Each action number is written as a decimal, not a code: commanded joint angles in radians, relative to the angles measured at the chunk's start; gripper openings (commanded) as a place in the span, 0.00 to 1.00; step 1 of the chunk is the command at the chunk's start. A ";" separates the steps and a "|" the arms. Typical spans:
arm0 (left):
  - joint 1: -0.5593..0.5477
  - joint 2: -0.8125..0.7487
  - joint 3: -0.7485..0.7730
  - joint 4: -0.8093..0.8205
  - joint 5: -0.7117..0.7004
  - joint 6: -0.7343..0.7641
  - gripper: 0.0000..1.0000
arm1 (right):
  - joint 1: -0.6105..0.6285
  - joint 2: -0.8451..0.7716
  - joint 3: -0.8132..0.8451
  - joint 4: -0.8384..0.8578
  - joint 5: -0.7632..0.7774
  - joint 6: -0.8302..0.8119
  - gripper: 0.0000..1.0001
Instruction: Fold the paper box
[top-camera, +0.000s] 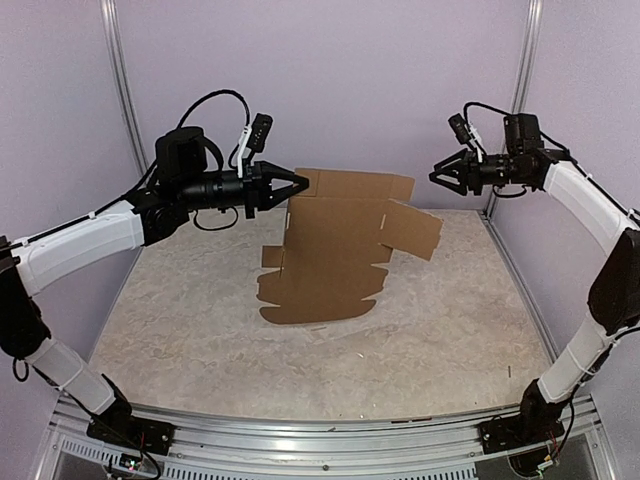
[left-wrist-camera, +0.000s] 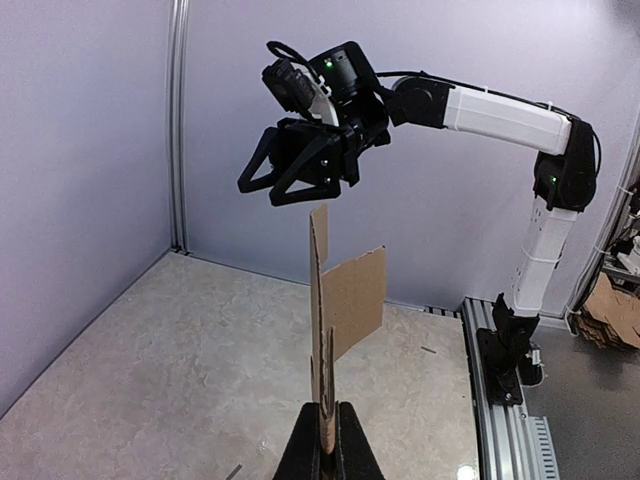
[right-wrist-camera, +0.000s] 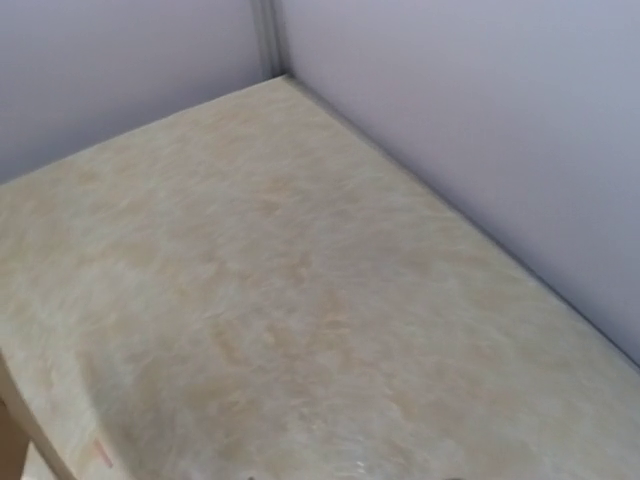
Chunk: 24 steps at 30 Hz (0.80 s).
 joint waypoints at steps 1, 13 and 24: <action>-0.003 0.016 -0.018 0.053 0.066 -0.038 0.00 | 0.094 0.016 -0.006 -0.033 0.024 -0.100 0.48; -0.003 0.051 -0.019 0.085 0.017 -0.055 0.00 | 0.204 -0.023 -0.038 -0.114 -0.091 -0.207 0.48; -0.003 0.062 -0.013 0.086 0.049 -0.071 0.00 | 0.223 -0.027 -0.044 -0.164 -0.235 -0.248 0.55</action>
